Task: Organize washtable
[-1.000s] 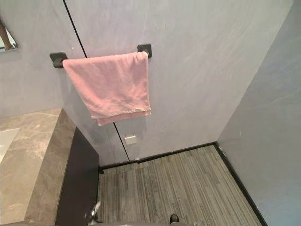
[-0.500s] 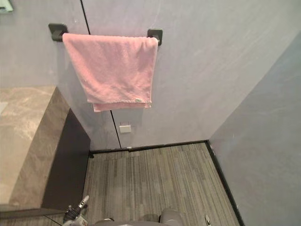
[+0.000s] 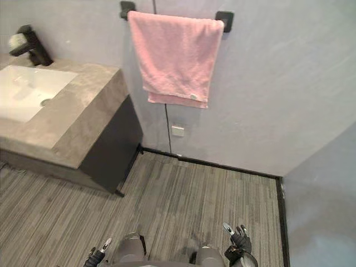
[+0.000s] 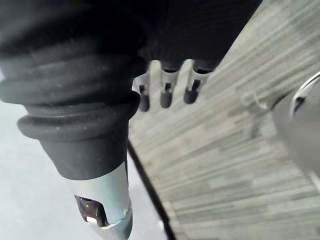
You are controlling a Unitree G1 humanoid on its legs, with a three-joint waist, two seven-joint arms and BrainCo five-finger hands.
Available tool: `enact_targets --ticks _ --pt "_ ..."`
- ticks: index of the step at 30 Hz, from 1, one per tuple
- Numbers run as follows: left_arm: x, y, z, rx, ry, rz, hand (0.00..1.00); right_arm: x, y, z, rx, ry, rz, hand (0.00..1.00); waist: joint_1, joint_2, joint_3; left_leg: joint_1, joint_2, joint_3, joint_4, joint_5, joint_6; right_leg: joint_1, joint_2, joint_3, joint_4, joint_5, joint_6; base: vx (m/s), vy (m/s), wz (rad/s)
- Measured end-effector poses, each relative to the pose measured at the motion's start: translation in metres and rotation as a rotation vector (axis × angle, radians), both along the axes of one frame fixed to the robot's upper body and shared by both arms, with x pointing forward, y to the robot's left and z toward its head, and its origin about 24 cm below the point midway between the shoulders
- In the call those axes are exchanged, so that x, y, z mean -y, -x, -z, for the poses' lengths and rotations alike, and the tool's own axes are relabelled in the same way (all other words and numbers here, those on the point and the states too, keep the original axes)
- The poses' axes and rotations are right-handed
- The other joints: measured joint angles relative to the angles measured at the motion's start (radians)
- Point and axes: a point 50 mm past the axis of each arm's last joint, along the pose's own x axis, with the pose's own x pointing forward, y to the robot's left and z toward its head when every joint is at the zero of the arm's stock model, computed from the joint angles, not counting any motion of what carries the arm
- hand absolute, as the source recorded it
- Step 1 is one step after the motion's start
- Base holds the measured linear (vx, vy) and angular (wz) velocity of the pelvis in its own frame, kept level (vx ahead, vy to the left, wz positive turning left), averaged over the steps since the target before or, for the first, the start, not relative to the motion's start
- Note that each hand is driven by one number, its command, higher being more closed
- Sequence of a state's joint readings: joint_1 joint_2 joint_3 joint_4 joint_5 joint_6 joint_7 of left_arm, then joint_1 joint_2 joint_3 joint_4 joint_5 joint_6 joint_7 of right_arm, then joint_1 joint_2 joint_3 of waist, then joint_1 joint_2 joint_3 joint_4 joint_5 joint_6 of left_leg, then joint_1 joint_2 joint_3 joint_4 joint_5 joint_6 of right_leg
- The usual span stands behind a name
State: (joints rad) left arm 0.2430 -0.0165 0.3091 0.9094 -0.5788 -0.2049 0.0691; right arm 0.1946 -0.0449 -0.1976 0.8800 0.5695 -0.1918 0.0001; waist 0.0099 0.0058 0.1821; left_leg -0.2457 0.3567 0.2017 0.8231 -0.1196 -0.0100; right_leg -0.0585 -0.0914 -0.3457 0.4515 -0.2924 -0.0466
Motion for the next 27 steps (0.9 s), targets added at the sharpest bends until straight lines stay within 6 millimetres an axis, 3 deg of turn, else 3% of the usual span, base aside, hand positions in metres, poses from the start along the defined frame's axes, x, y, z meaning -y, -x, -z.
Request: enact_targets --ticks 2,3,4,5,6,7,8,9,10,12,14,16,18,21,23,24,25,26,27 --pt "-0.002 -0.003 -0.001 0.010 -0.004 -0.014 0.00 0.003 0.019 0.004 -0.044 -0.004 0.044 0.00 -0.007 0.008 -0.010 0.075 0.068 0.049 0.103 -0.020 0.015 -0.007 -0.018 -0.078 0.007 0.009 -0.001 -0.18 0.098 1.18" --pt "-0.004 -0.007 -0.003 0.027 -0.011 -0.024 0.00 0.008 0.032 0.006 -0.078 -0.001 0.087 0.00 -0.021 0.016 -0.032 0.124 0.113 0.073 0.097 -0.008 0.015 -0.034 -0.038 -0.130 0.031 0.012 0.001 -0.16 0.166 1.57" --pt "-0.007 -0.016 -0.006 0.056 -0.019 -0.034 0.00 0.015 0.038 0.007 -0.091 0.002 0.152 0.00 -0.041 0.031 -0.043 0.149 0.127 0.124 0.001 0.007 -0.010 -0.075 -0.080 -0.189 0.097 0.010 0.000 -0.20 0.182 1.88" --pt "-0.009 -0.027 -0.009 0.085 -0.032 -0.027 0.00 0.013 0.043 0.010 -0.117 -0.011 0.182 0.00 -0.059 0.008 -0.037 0.149 0.083 0.187 -0.071 -0.017 0.008 -0.125 -0.125 -0.205 0.165 0.010 -0.024 -0.18 0.103 1.76" --pt "-0.021 -0.037 -0.015 0.110 -0.069 -0.030 0.00 0.008 0.050 0.014 -0.152 -0.031 0.203 0.00 -0.069 -0.031 -0.067 0.180 0.044 0.166 -0.187 -0.057 -0.010 -0.154 -0.089 -0.186 0.078 -0.001 0.001 -0.29 -0.051 1.71" --pt "-0.033 -0.049 -0.023 0.156 -0.113 -0.025 0.00 0.004 0.059 0.016 -0.167 -0.044 0.250 0.00 -0.075 -0.043 -0.067 0.183 0.068 0.218 -0.114 -0.099 0.001 -0.144 -0.054 -0.227 -0.048 0.100 -0.039 -0.29 -0.091 1.37" --pt "-0.030 -0.052 -0.023 0.162 -0.108 -0.018 0.00 0.009 0.060 0.015 -0.166 -0.029 0.268 0.00 -0.074 -0.013 -0.071 0.200 0.109 0.237 -0.111 -0.110 -0.026 -0.140 -0.050 -0.274 -0.046 0.123 -0.062 -0.30 0.027 1.55" --pt "-0.024 -0.067 -0.026 0.196 -0.100 0.019 0.00 0.018 0.062 0.014 -0.170 -0.013 0.310 0.00 -0.087 0.018 -0.084 0.232 0.136 0.274 -0.180 -0.103 -0.057 -0.160 -0.065 -0.330 -0.040 0.127 -0.061 -0.22 0.210 1.53" --pt "-0.013 -0.085 -0.030 0.239 -0.084 0.070 0.00 0.025 0.061 0.012 -0.174 0.003 0.341 0.00 -0.093 0.037 -0.086 0.266 0.127 0.309 -0.304 -0.083 -0.118 -0.185 -0.105 -0.378 -0.017 0.138 -0.044 -0.17 0.275 1.58" --pt "-0.005 -0.103 -0.035 0.279 -0.080 0.124 0.00 0.024 0.052 0.013 -0.166 -0.011 0.390 0.00 -0.106 0.035 -0.087 0.285 0.055 0.361 -0.478 -0.123 -0.207 -0.191 -0.161 -0.417 -0.025 0.191 -0.003 -0.27 0.400 1.36" --pt "-0.009 -0.100 -0.035 0.272 -0.093 0.134 0.00 0.012 0.043 0.015 -0.148 -0.052 0.399 0.00 -0.100 0.022 -0.094 0.290 0.016 0.379 -0.545 -0.129 -0.214 -0.187 -0.178 -0.413 -0.082 0.254 0.006 -0.27 0.386 0.60" --pt "-0.019 -0.085 -0.032 0.229 -0.117 0.136 0.00 -0.002 0.032 0.016 -0.120 -0.094 0.392 0.00 -0.090 -0.001 -0.090 0.288 -0.047 0.369 -0.565 -0.119 -0.197 -0.160 -0.186 -0.354 -0.188 0.368 0.020 -0.24 0.312 0.24" --pt "-0.023 -0.079 -0.030 0.211 -0.127 0.135 0.00 -0.004 0.033 0.017 -0.124 -0.103 0.401 0.00 -0.083 -0.004 -0.087 0.284 -0.067 0.356 -0.567 -0.119 -0.197 -0.142 -0.189 -0.303 -0.236 0.424 0.031 -0.16 0.241 0.31" --pt "-0.041 -0.064 -0.031 0.159 -0.191 0.156 0.00 -0.011 0.028 0.015 -0.097 -0.115 0.399 0.00 -0.075 -0.013 -0.073 0.269 -0.113 0.289 -0.600 -0.084 -0.142 -0.136 -0.190 -0.061 -0.259 0.517 0.033 -0.11 0.200 0.63" --pt "-0.044 -0.058 -0.030 0.147 -0.200 0.140 0.00 -0.010 0.027 0.013 -0.085 -0.109 0.389 0.00 -0.075 -0.019 -0.068 0.261 -0.124 0.244 -0.607 -0.074 -0.127 -0.136 -0.180 0.124 -0.232 0.517 0.034 -0.07 0.079 0.77" --pt "-0.045 -0.053 -0.029 0.136 -0.198 0.127 0.00 -0.009 0.027 0.012 -0.077 -0.104 0.388 0.00 -0.074 -0.007 -0.059 0.261 -0.128 0.208 -0.620 -0.066 -0.115 -0.136 -0.171 0.203 -0.201 0.507 0.045 -0.06 0.030 0.77" --pt "-0.044 -0.054 -0.029 0.138 -0.196 0.126 0.00 -0.009 0.027 0.012 -0.075 -0.102 0.388 0.00 -0.074 -0.008 -0.057 0.258 -0.130 0.183 -0.621 -0.060 -0.108 -0.137 -0.167 0.227 -0.175 0.492 0.062 -0.04 -0.012 0.81" --pt "-0.043 -0.052 -0.028 0.135 -0.193 0.127 0.00 -0.007 0.028 0.011 -0.072 -0.096 0.390 0.00 -0.076 -0.008 -0.057 0.252 -0.127 0.151 -0.624 -0.050 -0.105 -0.135 -0.148 0.265 -0.123 0.427 0.085 -0.02 -0.093 1.02" --pt "-0.041 -0.054 -0.028 0.139 -0.190 0.128 0.00 -0.004 0.031 0.010 -0.070 -0.084 0.396 0.00 -0.076 -0.016 -0.058 0.245 -0.132 0.105 -0.639 -0.031 -0.109 -0.118 -0.110 0.295 -0.069 0.311 0.090 -0.02 -0.166 1.26"
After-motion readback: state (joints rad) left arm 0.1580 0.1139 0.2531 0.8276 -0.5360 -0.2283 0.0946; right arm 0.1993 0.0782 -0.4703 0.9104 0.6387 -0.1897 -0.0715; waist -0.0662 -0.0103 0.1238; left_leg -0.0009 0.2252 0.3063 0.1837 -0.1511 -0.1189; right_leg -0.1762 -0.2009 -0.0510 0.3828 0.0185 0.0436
